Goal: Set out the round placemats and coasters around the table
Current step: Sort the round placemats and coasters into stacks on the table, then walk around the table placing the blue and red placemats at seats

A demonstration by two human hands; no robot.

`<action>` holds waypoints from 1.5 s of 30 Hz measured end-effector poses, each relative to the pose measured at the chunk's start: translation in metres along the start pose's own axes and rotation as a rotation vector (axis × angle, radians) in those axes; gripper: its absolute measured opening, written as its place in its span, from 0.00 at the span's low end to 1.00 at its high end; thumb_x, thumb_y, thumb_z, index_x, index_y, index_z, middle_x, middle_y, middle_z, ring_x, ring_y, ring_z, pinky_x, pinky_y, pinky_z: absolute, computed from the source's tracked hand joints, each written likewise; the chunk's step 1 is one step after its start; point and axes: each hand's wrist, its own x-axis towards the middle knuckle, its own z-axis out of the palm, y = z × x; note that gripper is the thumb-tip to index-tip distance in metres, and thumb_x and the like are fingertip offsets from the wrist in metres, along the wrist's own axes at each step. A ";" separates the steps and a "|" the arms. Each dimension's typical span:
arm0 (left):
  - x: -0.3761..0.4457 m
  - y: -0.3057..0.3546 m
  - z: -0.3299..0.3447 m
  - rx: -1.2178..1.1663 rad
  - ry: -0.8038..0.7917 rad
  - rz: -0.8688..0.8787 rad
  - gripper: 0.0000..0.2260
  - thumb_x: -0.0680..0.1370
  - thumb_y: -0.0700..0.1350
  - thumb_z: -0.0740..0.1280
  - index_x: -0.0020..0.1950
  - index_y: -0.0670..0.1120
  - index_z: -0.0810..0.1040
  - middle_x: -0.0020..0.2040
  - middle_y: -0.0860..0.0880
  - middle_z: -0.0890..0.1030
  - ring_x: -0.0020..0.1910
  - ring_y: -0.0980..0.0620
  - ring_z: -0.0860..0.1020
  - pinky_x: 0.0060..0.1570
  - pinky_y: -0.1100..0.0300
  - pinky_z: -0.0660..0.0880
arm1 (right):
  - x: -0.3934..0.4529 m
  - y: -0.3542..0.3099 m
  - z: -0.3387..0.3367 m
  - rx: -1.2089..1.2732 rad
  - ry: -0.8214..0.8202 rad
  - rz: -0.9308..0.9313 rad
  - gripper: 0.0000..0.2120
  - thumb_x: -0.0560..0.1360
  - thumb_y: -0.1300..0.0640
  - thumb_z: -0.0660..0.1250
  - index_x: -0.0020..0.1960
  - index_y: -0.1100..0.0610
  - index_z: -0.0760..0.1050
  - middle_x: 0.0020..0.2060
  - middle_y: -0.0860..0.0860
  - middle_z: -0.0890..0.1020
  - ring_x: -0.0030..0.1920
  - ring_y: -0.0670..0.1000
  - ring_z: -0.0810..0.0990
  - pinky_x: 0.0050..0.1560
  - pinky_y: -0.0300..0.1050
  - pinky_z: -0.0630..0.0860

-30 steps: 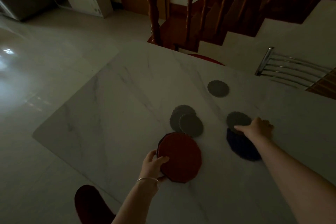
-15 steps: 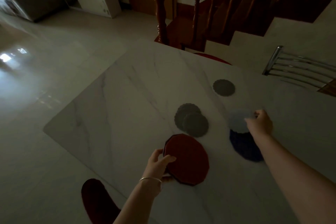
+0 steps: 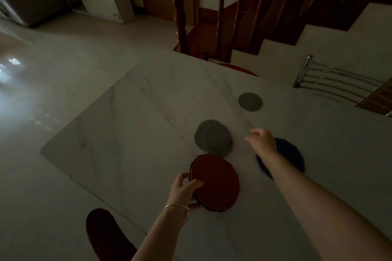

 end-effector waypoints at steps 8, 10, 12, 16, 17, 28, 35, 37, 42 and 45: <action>0.006 0.001 0.007 0.014 -0.001 0.005 0.16 0.74 0.36 0.67 0.61 0.45 0.71 0.53 0.39 0.80 0.47 0.40 0.79 0.46 0.44 0.78 | 0.000 0.064 -0.063 -0.566 0.139 0.345 0.51 0.57 0.40 0.79 0.71 0.57 0.60 0.69 0.61 0.63 0.69 0.64 0.63 0.63 0.59 0.67; 0.007 0.002 0.009 0.020 0.000 0.003 0.16 0.74 0.36 0.67 0.61 0.45 0.71 0.55 0.39 0.80 0.47 0.40 0.79 0.43 0.46 0.78 | 0.001 0.070 -0.065 -0.530 0.117 0.373 0.55 0.55 0.40 0.80 0.72 0.59 0.58 0.70 0.62 0.61 0.70 0.64 0.62 0.64 0.58 0.67; 0.007 0.002 0.012 0.025 -0.005 0.004 0.15 0.74 0.36 0.67 0.60 0.46 0.72 0.54 0.40 0.80 0.46 0.41 0.80 0.43 0.46 0.79 | 0.002 0.072 -0.066 -0.516 0.103 0.396 0.59 0.53 0.39 0.80 0.73 0.60 0.55 0.70 0.63 0.62 0.70 0.63 0.63 0.64 0.56 0.68; 0.008 0.002 0.017 0.028 -0.002 0.012 0.16 0.74 0.36 0.67 0.60 0.47 0.72 0.53 0.40 0.80 0.46 0.40 0.80 0.49 0.41 0.78 | -0.002 0.079 -0.066 -0.496 0.171 0.382 0.54 0.53 0.40 0.81 0.68 0.64 0.61 0.66 0.63 0.69 0.67 0.62 0.68 0.60 0.51 0.71; 0.008 0.002 0.018 0.024 -0.001 0.011 0.16 0.74 0.37 0.68 0.59 0.47 0.72 0.52 0.40 0.80 0.46 0.41 0.80 0.46 0.42 0.79 | -0.003 0.080 -0.066 -0.435 0.196 0.357 0.50 0.55 0.42 0.81 0.67 0.64 0.63 0.65 0.64 0.69 0.66 0.62 0.69 0.58 0.50 0.72; 0.002 0.009 0.015 -0.012 -0.015 -0.058 0.06 0.72 0.47 0.70 0.47 0.50 0.77 0.50 0.45 0.79 0.46 0.42 0.80 0.43 0.48 0.81 | -0.047 0.035 -0.083 0.487 0.101 0.001 0.13 0.74 0.64 0.66 0.54 0.52 0.69 0.44 0.49 0.76 0.40 0.48 0.77 0.34 0.43 0.74; -0.001 0.014 0.015 -0.057 -0.011 -0.097 0.09 0.72 0.50 0.70 0.49 0.51 0.77 0.51 0.44 0.79 0.47 0.43 0.79 0.40 0.49 0.80 | -0.093 0.020 -0.040 0.682 -0.302 0.139 0.11 0.73 0.64 0.68 0.50 0.49 0.73 0.44 0.51 0.81 0.43 0.54 0.79 0.39 0.46 0.76; -0.001 0.014 0.015 -0.052 -0.011 -0.100 0.09 0.72 0.50 0.70 0.50 0.50 0.77 0.50 0.44 0.79 0.46 0.44 0.80 0.39 0.50 0.80 | -0.102 0.024 -0.019 0.727 -0.368 0.178 0.11 0.73 0.65 0.68 0.47 0.49 0.73 0.44 0.52 0.82 0.42 0.55 0.80 0.38 0.44 0.75; 0.000 0.012 0.013 -0.010 -0.039 -0.049 0.07 0.72 0.43 0.69 0.50 0.48 0.77 0.50 0.44 0.79 0.43 0.43 0.80 0.32 0.54 0.79 | -0.104 0.041 0.015 0.513 -0.234 0.083 0.11 0.72 0.65 0.69 0.48 0.53 0.72 0.50 0.58 0.80 0.46 0.56 0.80 0.41 0.48 0.78; -0.001 0.010 0.014 0.002 -0.058 -0.010 0.10 0.73 0.38 0.67 0.53 0.46 0.76 0.47 0.44 0.79 0.41 0.44 0.80 0.31 0.55 0.79 | -0.099 0.049 0.020 0.197 -0.138 -0.037 0.14 0.71 0.60 0.72 0.55 0.57 0.73 0.53 0.57 0.79 0.50 0.55 0.79 0.51 0.52 0.77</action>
